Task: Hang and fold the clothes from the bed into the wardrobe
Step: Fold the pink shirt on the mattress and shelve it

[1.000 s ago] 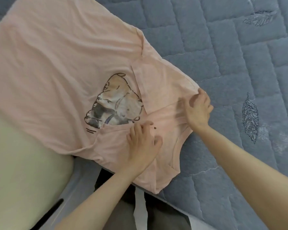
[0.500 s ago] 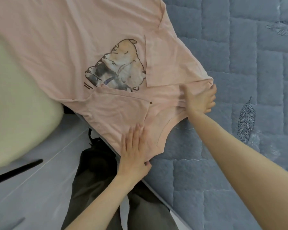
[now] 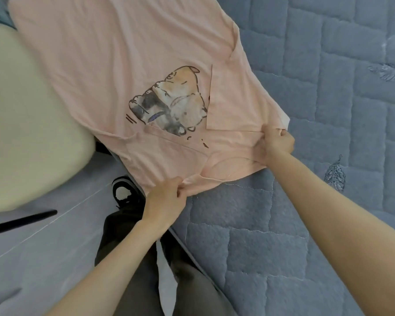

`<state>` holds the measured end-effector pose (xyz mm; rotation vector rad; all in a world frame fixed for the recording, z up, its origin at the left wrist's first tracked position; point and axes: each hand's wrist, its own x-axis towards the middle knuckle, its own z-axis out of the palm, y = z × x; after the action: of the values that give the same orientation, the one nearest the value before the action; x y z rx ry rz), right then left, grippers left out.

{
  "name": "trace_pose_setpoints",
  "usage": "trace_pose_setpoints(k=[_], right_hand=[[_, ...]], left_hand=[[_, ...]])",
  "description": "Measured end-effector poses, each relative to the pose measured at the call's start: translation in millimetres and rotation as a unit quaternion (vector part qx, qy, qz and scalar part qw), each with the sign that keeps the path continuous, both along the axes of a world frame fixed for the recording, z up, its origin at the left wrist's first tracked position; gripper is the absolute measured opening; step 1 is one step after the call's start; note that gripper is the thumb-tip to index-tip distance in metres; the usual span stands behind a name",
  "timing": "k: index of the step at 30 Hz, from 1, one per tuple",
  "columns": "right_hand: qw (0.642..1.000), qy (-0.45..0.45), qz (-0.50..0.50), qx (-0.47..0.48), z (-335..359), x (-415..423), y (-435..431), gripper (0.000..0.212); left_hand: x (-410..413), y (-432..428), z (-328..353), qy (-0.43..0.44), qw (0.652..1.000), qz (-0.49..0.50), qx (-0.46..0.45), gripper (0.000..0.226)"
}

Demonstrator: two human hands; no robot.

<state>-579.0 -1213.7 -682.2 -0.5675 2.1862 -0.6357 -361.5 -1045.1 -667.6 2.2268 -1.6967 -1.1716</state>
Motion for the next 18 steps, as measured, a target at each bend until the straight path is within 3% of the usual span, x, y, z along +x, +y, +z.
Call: trace_pose_setpoints(k=[2, 6, 9, 11, 14, 18], right_hand=[[0.998, 0.035, 0.031, -0.030, 4, -3, 7, 0.015], [0.993, 0.093, 0.052, -0.050, 21, -16, 21, 0.015], [0.990, 0.130, 0.030, -0.035, 37, -32, 31, 0.009], [0.991, 0.131, 0.009, -0.028, 48, -42, 36, 0.013], [0.993, 0.109, 0.025, -0.032, 61, -40, 33, 0.008], [0.997, 0.020, 0.046, -0.059, 79, -9, 3, 0.022]], left_hand=[[3, 0, 5, 0.007, 1.000, -0.014, 0.020, 0.021], [2, 5, 18, 0.015, 0.995, -0.043, 0.092, 0.016], [-10, 6, 31, 0.092, 0.972, -0.081, 0.201, 0.007], [-17, 5, 38, 0.136, 0.959, -0.084, 0.234, 0.025], [-11, -5, 49, 0.149, 0.974, -0.020, 0.169, 0.035], [28, -28, 63, 0.106, 0.990, 0.080, 0.050, 0.034]])
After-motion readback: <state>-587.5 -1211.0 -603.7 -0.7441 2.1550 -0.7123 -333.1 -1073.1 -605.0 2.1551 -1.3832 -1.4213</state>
